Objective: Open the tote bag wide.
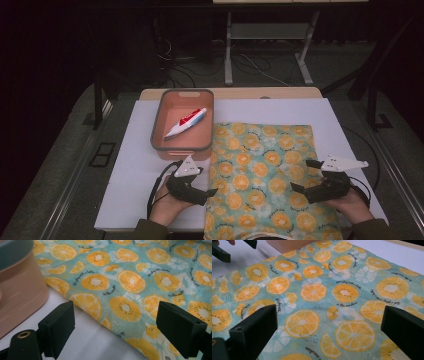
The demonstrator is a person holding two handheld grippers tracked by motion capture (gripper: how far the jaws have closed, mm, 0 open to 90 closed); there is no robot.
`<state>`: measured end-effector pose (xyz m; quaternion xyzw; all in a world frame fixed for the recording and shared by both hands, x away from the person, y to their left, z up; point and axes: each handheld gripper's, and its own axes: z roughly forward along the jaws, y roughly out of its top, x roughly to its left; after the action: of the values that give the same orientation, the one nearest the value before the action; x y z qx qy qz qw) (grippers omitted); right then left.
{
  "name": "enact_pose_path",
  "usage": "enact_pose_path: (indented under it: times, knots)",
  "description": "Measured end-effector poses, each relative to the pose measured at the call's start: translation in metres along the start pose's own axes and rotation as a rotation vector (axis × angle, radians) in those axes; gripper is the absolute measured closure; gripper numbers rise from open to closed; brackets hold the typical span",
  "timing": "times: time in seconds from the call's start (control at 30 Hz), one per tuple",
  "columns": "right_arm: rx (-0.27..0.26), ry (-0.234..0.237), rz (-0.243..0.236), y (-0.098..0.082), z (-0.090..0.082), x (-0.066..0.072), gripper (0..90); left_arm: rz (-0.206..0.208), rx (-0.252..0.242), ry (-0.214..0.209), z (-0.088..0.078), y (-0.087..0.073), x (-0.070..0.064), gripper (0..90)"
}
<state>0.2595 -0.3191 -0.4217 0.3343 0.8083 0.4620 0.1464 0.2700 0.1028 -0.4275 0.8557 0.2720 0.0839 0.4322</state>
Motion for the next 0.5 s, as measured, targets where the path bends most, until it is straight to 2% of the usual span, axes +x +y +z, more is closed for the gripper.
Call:
enact_pose_path:
  times: [0.13, 0.33, 0.5]
  knots:
    - [-0.001, -0.002, 0.000, 0.000, 0.000, 0.000, 0.5, -0.006, 0.025, 0.010, 0.008, 0.001, -0.002, 14.9]
    - [-0.001, -0.002, 0.000, 0.000, 0.000, 0.000, 0.5, -0.006, 0.067, 0.000, 0.019, 0.000, -0.005, 17.7]
    - [-0.002, -0.004, 0.001, 0.000, 0.000, 0.000, 0.5, -0.003, 0.078, -0.012, 0.024, -0.001, -0.005, 22.3]
